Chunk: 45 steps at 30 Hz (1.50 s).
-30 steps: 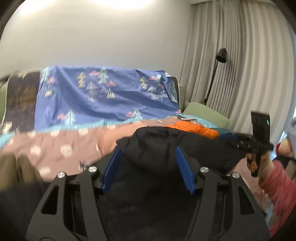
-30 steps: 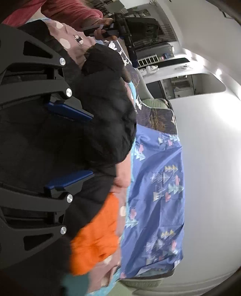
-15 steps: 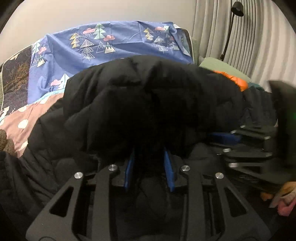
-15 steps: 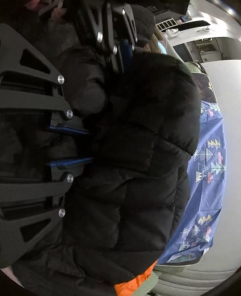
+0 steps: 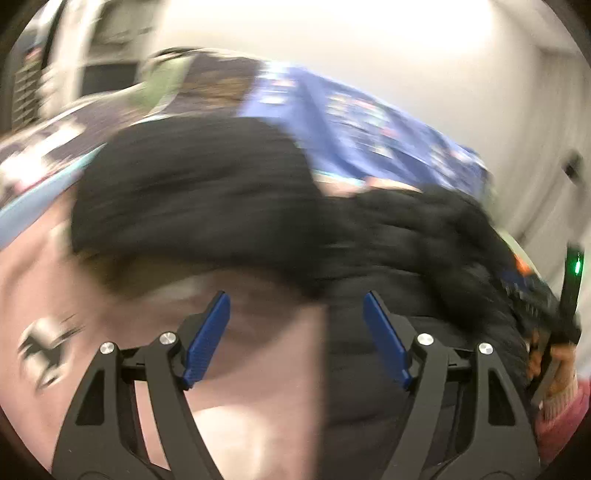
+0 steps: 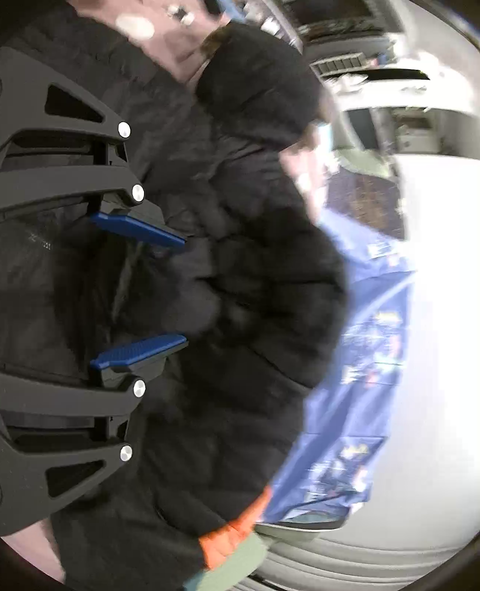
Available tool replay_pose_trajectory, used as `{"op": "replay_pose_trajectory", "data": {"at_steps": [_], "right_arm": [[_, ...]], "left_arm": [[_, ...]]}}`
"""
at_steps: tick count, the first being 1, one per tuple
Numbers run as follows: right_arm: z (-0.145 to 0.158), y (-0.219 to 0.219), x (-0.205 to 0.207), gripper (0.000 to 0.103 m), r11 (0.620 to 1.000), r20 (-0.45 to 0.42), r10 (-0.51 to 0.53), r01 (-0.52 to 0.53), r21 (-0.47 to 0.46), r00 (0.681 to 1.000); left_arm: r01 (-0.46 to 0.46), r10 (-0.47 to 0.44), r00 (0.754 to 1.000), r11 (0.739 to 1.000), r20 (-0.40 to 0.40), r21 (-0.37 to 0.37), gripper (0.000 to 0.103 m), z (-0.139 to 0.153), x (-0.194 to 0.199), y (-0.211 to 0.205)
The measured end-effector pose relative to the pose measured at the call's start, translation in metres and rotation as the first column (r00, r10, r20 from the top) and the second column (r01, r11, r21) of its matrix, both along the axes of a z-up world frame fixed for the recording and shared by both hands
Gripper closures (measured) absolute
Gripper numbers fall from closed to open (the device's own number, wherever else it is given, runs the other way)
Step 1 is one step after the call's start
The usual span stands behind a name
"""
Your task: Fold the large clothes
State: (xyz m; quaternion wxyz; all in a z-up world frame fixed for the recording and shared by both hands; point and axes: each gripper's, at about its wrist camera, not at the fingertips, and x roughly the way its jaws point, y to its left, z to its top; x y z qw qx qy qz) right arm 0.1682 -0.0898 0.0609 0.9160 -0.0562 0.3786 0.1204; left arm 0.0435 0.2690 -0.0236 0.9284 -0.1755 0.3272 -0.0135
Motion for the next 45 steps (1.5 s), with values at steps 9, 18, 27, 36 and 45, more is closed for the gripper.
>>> {"op": "replay_pose_trajectory", "data": {"at_steps": [9,18,27,36,45], "right_arm": [[-0.002,-0.009,-0.008,0.053,0.997,-0.026,-0.062,0.063,0.039,0.998],[0.024,-0.015,-0.042,0.051,0.995,-0.008,-0.059,0.059,0.079,0.998],[0.009,-0.016,-0.041,0.051,0.990,-0.055,-0.064,0.070,0.123,0.996],[0.001,-0.044,-0.039,0.051,0.963,-0.103,-0.102,0.124,0.238,0.989],[0.028,-0.112,-0.074,0.051,0.933,-0.039,-0.214,0.216,0.287,0.976]], "left_arm": [[-0.274,0.281,0.959,0.863,-0.049,-0.423,0.018,-0.029,-0.016,0.164],[-0.299,0.334,0.935,0.563,-0.120,-0.770,0.020,-0.081,0.026,0.224],[-0.323,0.422,0.906,0.723,0.021,-0.611,0.097,-0.007,0.018,0.228],[0.013,0.113,0.912,0.953,0.394,-0.304,0.098,0.181,0.016,0.096],[0.501,-0.472,0.793,0.865,0.385,0.030,0.098,0.250,0.070,-0.168]]}}
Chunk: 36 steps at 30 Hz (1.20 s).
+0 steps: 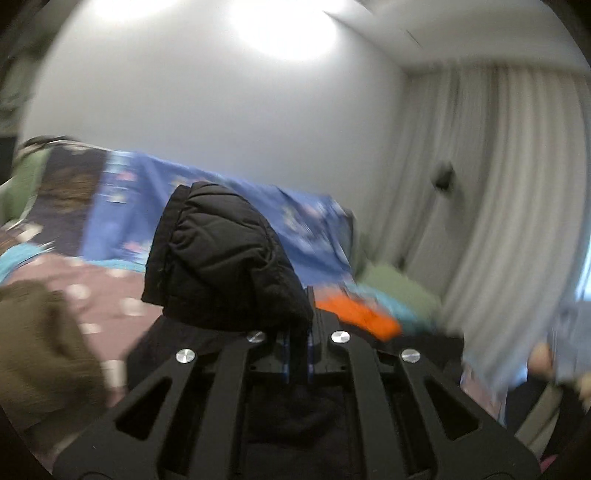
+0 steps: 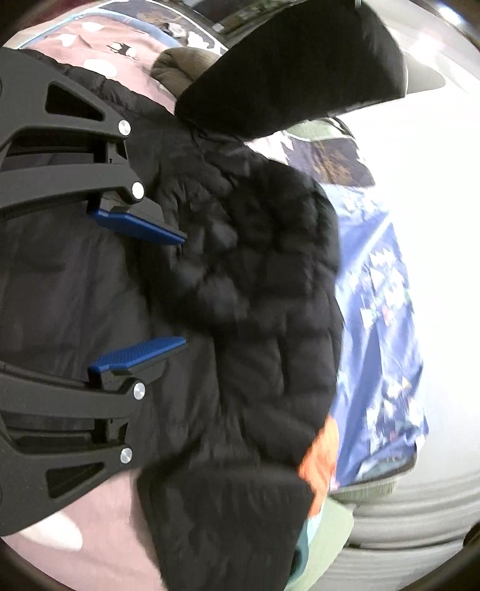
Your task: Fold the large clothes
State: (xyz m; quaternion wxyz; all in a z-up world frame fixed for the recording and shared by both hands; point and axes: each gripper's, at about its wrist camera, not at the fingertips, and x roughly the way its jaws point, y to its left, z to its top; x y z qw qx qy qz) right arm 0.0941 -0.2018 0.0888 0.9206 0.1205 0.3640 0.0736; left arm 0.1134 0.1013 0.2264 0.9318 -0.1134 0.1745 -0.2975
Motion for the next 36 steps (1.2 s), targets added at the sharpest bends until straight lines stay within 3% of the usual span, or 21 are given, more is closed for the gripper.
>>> {"op": "replay_pose_trajectory", "data": {"at_steps": [4,8,10,12,18,21,22,24,26,29,31,33,34,36], "right_arm": [[0.002,-0.039,-0.016,0.050,0.998,0.001,-0.067,0.067,0.020,0.998],[0.002,-0.072,-0.027,0.046,0.991,-0.005,-0.127,0.127,0.036,0.992],[0.000,-0.081,-0.028,0.046,0.989,-0.011,-0.137,0.137,0.062,0.991],[-0.002,-0.086,-0.027,0.045,0.986,-0.017,-0.140,0.141,0.086,0.990],[-0.006,-0.083,-0.023,0.039,0.989,-0.018,-0.115,0.117,0.095,0.993],[-0.008,-0.077,-0.019,0.039,0.990,-0.024,-0.100,0.101,0.098,0.995],[-0.009,-0.074,-0.018,0.039,0.991,-0.027,-0.089,0.091,0.099,0.996],[-0.014,-0.066,-0.013,0.029,0.994,-0.042,-0.048,0.052,0.093,0.998],[-0.020,-0.056,-0.006,0.027,0.997,-0.060,-0.005,0.009,0.077,0.998],[-0.039,-0.034,0.021,0.019,0.997,-0.129,0.070,-0.065,0.043,0.989],[-0.050,-0.025,0.039,0.020,0.997,-0.160,0.079,-0.078,0.014,0.984],[-0.058,-0.016,0.055,0.097,0.996,-0.182,0.089,-0.091,-0.002,0.979],[-0.056,-0.015,0.061,0.100,0.995,-0.196,0.096,-0.094,0.019,0.976],[-0.037,-0.022,0.057,0.100,1.000,-0.115,0.027,-0.027,0.001,0.993]], "left_arm": [[0.125,-0.116,0.991,0.982,-0.072,0.139,0.098,-0.034,0.021,-0.100],[0.156,-0.135,0.986,0.956,-0.098,0.250,0.096,-0.074,0.033,-0.154],[0.148,-0.124,0.988,0.941,-0.097,0.304,0.081,-0.093,0.035,-0.174],[0.159,-0.130,0.986,0.922,-0.105,0.353,0.045,-0.108,0.037,-0.191],[0.226,-0.212,0.974,0.868,-0.081,0.442,0.022,-0.122,0.015,-0.211],[0.207,-0.212,0.976,0.849,-0.045,0.486,0.022,-0.119,0.006,-0.209],[0.191,-0.198,0.979,0.851,-0.039,0.489,0.022,-0.117,0.005,-0.204],[0.173,-0.176,0.984,0.862,-0.039,0.476,0.022,-0.113,0.004,-0.188],[0.152,-0.143,0.988,0.879,-0.054,0.452,0.024,-0.109,0.007,-0.166],[0.126,-0.092,0.991,0.893,-0.099,0.432,0.037,-0.114,0.013,-0.133],[0.113,-0.054,0.987,0.898,-0.148,0.425,0.047,-0.122,0.020,-0.115],[0.104,-0.013,0.975,0.910,-0.222,0.401,0.060,-0.133,0.031,-0.097],[0.102,-0.003,0.969,0.915,-0.246,0.390,0.063,-0.137,0.034,-0.090],[0.100,0.004,0.963,0.922,-0.269,0.374,0.069,-0.142,0.039,-0.080]]}}
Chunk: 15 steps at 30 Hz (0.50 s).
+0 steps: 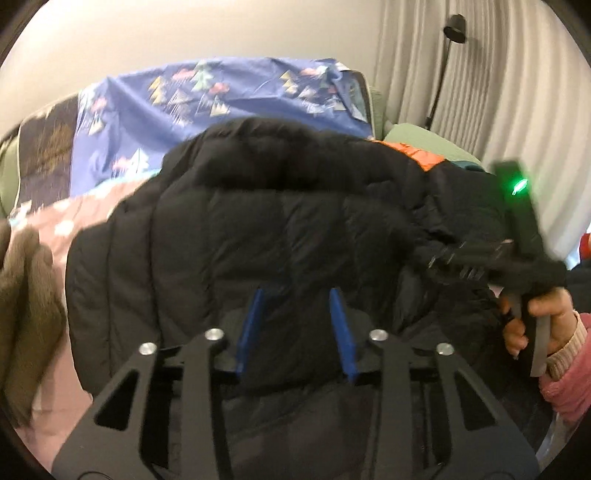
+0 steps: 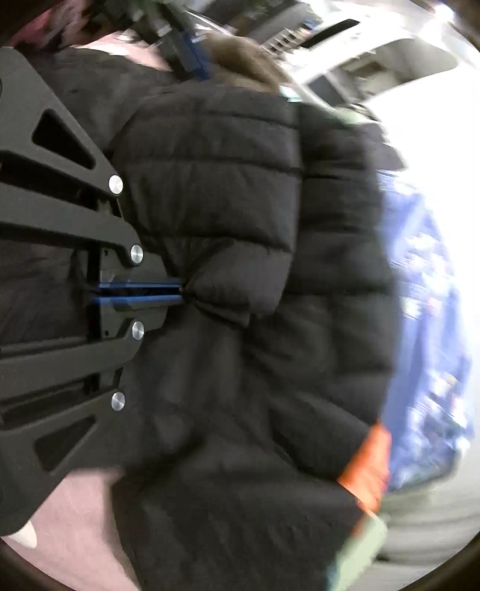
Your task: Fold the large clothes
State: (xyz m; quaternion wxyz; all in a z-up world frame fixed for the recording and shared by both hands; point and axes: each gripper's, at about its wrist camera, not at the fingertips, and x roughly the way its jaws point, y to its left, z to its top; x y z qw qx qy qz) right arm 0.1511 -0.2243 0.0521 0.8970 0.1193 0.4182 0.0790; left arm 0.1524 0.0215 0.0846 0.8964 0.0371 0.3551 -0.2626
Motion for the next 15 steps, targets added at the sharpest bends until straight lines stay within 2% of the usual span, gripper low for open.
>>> {"op": "replay_pose_trajectory", "data": {"at_steps": [1,3,5,6,8,9,10,12,15], "right_arm": [[0.011,-0.006,-0.002,0.100,0.999,0.044,-0.041,0.042,-0.023,0.998],[0.018,-0.019,0.001,0.100,0.994,0.063,-0.102,0.104,-0.043,0.993],[0.008,-0.028,0.013,0.098,0.993,0.018,-0.107,0.108,-0.043,0.994],[-0.006,-0.031,0.022,0.097,0.994,-0.042,-0.099,0.097,-0.047,0.994],[-0.026,-0.041,0.025,0.091,0.990,-0.113,-0.137,0.133,-0.048,0.984],[-0.028,-0.047,0.020,0.090,0.990,-0.113,-0.141,0.140,-0.017,0.983],[-0.027,-0.052,0.013,0.087,0.989,-0.105,-0.146,0.149,0.016,0.984],[-0.017,-0.069,-0.009,0.068,0.983,-0.058,-0.175,0.178,0.053,0.983],[0.001,-0.111,-0.045,0.061,0.962,0.034,-0.253,0.248,0.116,0.967]], "left_arm": [[0.000,0.000,1.000,1.000,0.001,-0.002,0.070,-0.001,0.003,0.002],[0.010,-0.010,1.000,1.000,0.001,-0.011,0.070,-0.004,0.007,0.002],[0.037,-0.037,0.999,0.999,-0.007,-0.017,0.070,-0.009,0.014,-0.007],[0.049,-0.049,0.999,0.999,-0.010,-0.006,0.070,-0.013,0.019,-0.014],[0.045,-0.044,0.999,0.997,-0.017,0.063,0.070,-0.029,0.029,-0.032],[0.038,-0.036,0.999,0.995,-0.029,0.091,0.070,-0.038,0.033,-0.038],[0.032,-0.027,0.999,0.994,-0.043,0.107,0.070,-0.048,0.037,-0.043],[0.021,-0.016,0.999,0.993,-0.042,0.120,0.069,-0.056,0.038,-0.046],[0.036,-0.033,0.999,0.992,-0.030,0.121,0.064,-0.049,0.034,-0.050]]}}
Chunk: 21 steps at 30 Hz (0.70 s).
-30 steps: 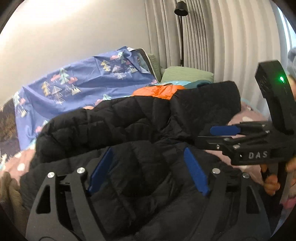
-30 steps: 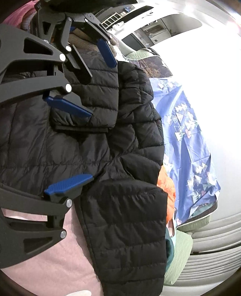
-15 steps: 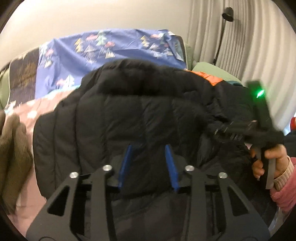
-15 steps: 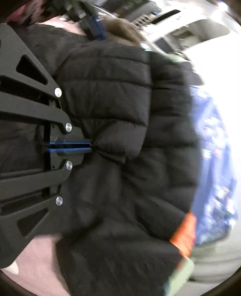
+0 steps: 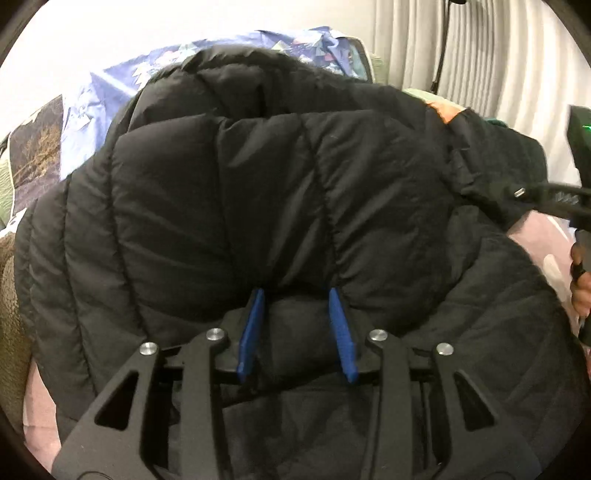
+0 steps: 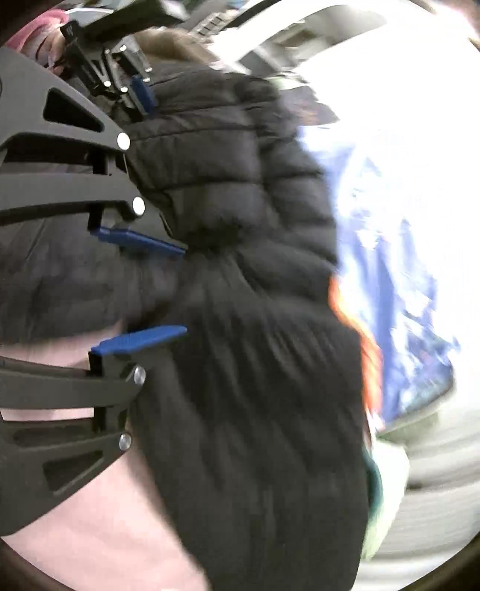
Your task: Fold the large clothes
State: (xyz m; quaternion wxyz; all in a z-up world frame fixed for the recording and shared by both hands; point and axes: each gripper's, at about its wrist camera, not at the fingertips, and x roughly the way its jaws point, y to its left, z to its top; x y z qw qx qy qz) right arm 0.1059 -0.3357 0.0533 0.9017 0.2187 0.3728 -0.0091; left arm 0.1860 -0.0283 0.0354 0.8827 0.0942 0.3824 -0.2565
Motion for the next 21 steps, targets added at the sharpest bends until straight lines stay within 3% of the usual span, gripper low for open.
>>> {"op": "replay_pose_trajectory", "data": {"at_steps": [3,4,6,7,10,11,14,16,17,18,19,21], "right_arm": [[0.001,-0.074,-0.033,0.056,0.978,0.022,-0.198,0.196,0.069,0.980],[-0.004,-0.106,-0.045,0.054,0.950,0.015,-0.289,0.284,0.130,0.957],[-0.020,-0.156,-0.073,0.048,0.871,0.004,-0.425,0.408,0.273,0.905],[-0.029,-0.181,-0.086,0.046,0.814,-0.008,-0.492,0.464,0.349,0.870],[-0.054,-0.235,-0.115,0.027,0.657,-0.065,-0.633,0.579,0.483,0.772],[-0.062,-0.247,-0.120,0.017,0.618,-0.075,-0.657,0.592,0.517,0.750],[-0.077,-0.266,-0.123,0.014,0.536,-0.060,-0.702,0.583,0.611,0.709],[-0.075,-0.271,-0.117,0.011,0.544,-0.033,-0.701,0.564,0.622,0.712],[-0.076,-0.275,-0.109,0.014,0.553,-0.028,-0.688,0.549,0.627,0.725],[-0.078,-0.278,-0.102,0.035,0.556,-0.030,-0.680,0.542,0.630,0.733],[-0.079,-0.280,-0.096,0.050,0.559,-0.039,-0.668,0.536,0.633,0.743],[-0.079,-0.285,-0.101,0.097,0.559,-0.047,-0.672,0.547,0.623,0.739]], "left_arm": [[0.047,-0.046,0.999,0.998,0.018,-0.037,0.063,0.019,-0.010,-0.012],[0.071,-0.070,0.997,0.996,0.028,-0.053,0.062,0.025,-0.016,-0.017],[0.122,-0.120,0.992,0.990,0.035,-0.076,0.058,0.035,-0.025,-0.031],[0.163,-0.161,0.986,0.983,0.033,-0.083,0.058,0.038,-0.030,-0.042],[0.225,-0.224,0.974,0.973,0.032,-0.041,0.058,0.037,-0.032,-0.074],[0.237,-0.236,0.971,0.971,0.026,-0.022,0.058,0.033,-0.031,-0.085],[0.238,-0.238,0.971,0.971,-0.028,0.001,0.059,0.018,-0.019,-0.112],[0.223,-0.223,0.973,0.975,-0.055,0.010,0.064,0.008,-0.008,-0.122],[0.217,-0.216,0.974,0.976,-0.064,0.011,0.067,0.006,-0.002,-0.127],[0.212,-0.211,0.975,0.977,-0.071,0.009,0.069,0.005,0.001,-0.129],[0.206,-0.205,0.976,0.979,-0.077,0.001,0.070,0.004,0.006,-0.131],[0.192,-0.193,0.978,0.981,-0.080,-0.021,0.071,0.006,0.010,-0.132]]}}
